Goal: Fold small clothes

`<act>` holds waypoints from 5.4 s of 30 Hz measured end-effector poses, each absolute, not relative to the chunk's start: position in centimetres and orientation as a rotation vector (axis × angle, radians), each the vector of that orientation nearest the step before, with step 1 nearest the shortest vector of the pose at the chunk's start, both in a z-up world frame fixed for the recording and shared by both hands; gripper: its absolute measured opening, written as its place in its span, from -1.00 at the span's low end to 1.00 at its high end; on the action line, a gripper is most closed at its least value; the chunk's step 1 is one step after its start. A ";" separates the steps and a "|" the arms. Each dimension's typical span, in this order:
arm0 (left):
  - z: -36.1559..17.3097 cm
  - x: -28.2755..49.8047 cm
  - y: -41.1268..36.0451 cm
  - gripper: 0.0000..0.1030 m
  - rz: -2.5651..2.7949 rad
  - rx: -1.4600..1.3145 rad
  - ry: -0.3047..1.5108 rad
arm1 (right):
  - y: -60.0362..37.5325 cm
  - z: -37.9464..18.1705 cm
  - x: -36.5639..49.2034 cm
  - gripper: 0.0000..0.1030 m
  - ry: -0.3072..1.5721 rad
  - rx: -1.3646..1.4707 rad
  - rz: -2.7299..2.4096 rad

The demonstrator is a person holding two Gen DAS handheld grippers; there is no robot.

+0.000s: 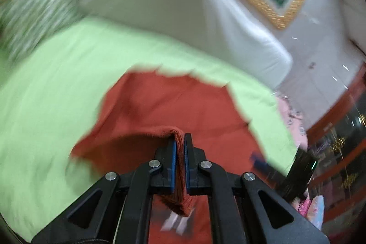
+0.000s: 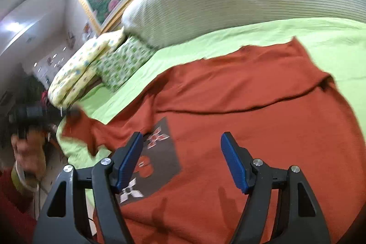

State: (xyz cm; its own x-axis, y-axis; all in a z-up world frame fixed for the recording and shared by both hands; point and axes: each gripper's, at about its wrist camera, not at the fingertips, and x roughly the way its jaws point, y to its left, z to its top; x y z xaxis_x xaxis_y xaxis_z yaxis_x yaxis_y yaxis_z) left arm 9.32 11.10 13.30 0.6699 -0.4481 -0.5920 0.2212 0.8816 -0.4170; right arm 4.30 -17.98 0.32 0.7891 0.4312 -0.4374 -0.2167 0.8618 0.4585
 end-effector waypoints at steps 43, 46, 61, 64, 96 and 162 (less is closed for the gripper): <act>-6.0 19.5 11.3 -0.72 0.241 0.080 1.082 | -30.0 3.0 22.4 -0.89 0.708 0.193 -0.020; -6.0 20.1 11.7 -0.72 0.244 0.069 1.096 | -31.0 5.5 23.2 -0.89 0.651 0.187 -0.039; -5.3 18.4 14.2 -0.19 0.233 0.003 1.128 | -35.5 -0.3 20.9 -0.21 0.809 0.186 -0.270; -5.0 16.6 13.8 -0.15 0.221 0.014 1.126 | -35.2 0.9 17.7 -0.08 0.781 0.239 -0.193; -5.8 9.7 12.9 0.28 0.154 -0.095 1.201 | -34.3 -2.3 12.8 -0.68 0.871 0.266 -0.136; -5.6 -5.0 6.8 0.49 -0.110 -0.129 1.331 | -30.2 -1.8 -9.0 0.29 0.765 0.399 -0.050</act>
State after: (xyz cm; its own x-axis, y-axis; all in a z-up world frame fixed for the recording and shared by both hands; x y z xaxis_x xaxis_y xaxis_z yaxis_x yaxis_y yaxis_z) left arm -4.97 6.83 -5.62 0.2339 -0.1535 -0.9601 0.0059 0.9877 -0.1564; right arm -8.96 -30.21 -1.82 0.7239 0.0994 -0.6827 0.1873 0.9241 0.3331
